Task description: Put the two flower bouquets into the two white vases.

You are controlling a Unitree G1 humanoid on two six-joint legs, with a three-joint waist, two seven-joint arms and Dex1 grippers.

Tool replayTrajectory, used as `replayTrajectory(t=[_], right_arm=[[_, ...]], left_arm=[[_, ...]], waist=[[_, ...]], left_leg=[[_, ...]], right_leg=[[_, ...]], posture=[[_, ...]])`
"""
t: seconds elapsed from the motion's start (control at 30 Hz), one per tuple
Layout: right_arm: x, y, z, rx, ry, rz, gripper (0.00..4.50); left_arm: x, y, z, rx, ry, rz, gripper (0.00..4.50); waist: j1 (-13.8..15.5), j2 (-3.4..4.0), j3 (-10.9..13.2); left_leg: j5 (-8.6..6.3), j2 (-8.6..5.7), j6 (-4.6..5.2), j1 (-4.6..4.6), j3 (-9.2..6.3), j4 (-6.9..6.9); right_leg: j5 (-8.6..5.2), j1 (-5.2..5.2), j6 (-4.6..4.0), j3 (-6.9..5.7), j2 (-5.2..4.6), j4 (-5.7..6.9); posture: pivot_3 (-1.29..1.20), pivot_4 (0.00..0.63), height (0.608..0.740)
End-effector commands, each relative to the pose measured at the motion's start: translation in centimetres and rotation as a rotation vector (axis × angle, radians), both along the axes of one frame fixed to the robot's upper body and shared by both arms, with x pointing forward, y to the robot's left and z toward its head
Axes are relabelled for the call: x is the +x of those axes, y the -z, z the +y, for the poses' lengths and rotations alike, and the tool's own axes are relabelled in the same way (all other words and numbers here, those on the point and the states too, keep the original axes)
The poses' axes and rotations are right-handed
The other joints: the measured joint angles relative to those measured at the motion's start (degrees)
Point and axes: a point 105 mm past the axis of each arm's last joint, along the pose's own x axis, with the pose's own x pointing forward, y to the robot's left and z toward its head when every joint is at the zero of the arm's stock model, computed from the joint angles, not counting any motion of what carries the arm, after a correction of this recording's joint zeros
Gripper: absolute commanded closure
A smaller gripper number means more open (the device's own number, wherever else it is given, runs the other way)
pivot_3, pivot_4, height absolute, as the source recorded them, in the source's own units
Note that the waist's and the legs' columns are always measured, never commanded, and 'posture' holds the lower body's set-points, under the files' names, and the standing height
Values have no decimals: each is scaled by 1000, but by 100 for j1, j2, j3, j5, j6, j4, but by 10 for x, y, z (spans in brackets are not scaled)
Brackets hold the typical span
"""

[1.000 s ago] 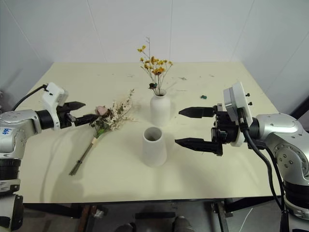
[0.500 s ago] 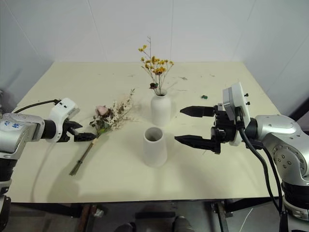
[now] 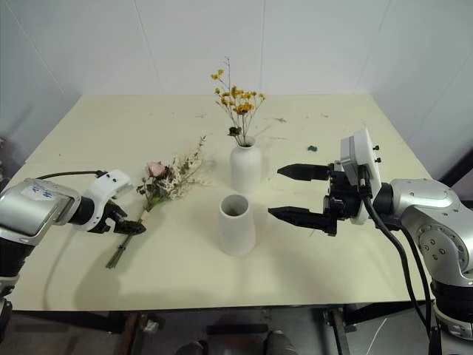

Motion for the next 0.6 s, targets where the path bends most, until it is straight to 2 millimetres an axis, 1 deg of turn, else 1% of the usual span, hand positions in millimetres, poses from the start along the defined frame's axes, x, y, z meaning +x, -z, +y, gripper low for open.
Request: replayTrajectory(t=[0.03,0.17,0.27,0.33,0.37,0.5,0.57,0.6], right_arm=[[-3,-7,0,2,5,-46,0],[-2,-8,-1,2,15,-49,0],[-2,-8,-1,2,21,-51,0],[-2,-8,-2,1,25,-50,0],[-2,-8,-2,1,27,-50,0],[-2,-9,-3,1,33,-50,0],[-1,-9,-4,0,40,-53,0],[-1,-9,-5,1,44,-55,0]], left_arm=[[3,-2,-3,21,17,-20,1795],[6,4,-6,16,21,-11,2951],[6,9,-3,19,12,1,3905],[6,13,-1,26,3,10,4421],[6,14,-1,26,2,11,4487],[7,13,-2,18,3,9,4487],[8,12,-2,7,-8,-2,4487],[13,7,-3,-9,-3,-40,4487]], waist=[[-5,0,0],[13,0,0],[1,0,0],[2,0,0],[6,0,0],[9,0,0],[11,0,0],[15,0,0]], left_leg=[[0,0,0,0,0,0],[0,0,0,-1,0,0],[0,0,0,0,0,1],[0,0,0,1,0,1],[0,0,0,1,0,1],[0,0,0,1,0,5],[0,0,0,1,0,4],[0,0,0,1,0,5]], right_leg=[[0,0,0,0,0,0],[0,0,0,0,0,0],[0,0,0,0,0,2],[0,0,0,0,0,4],[0,0,0,0,0,4],[0,0,0,1,0,6],[0,0,0,1,0,8],[0,0,0,1,0,8]], posture=[[0,150,740],[0,150,740],[0,150,740],[0,150,740],[0,150,740],[0,150,740],[0,150,740],[0,150,740]])
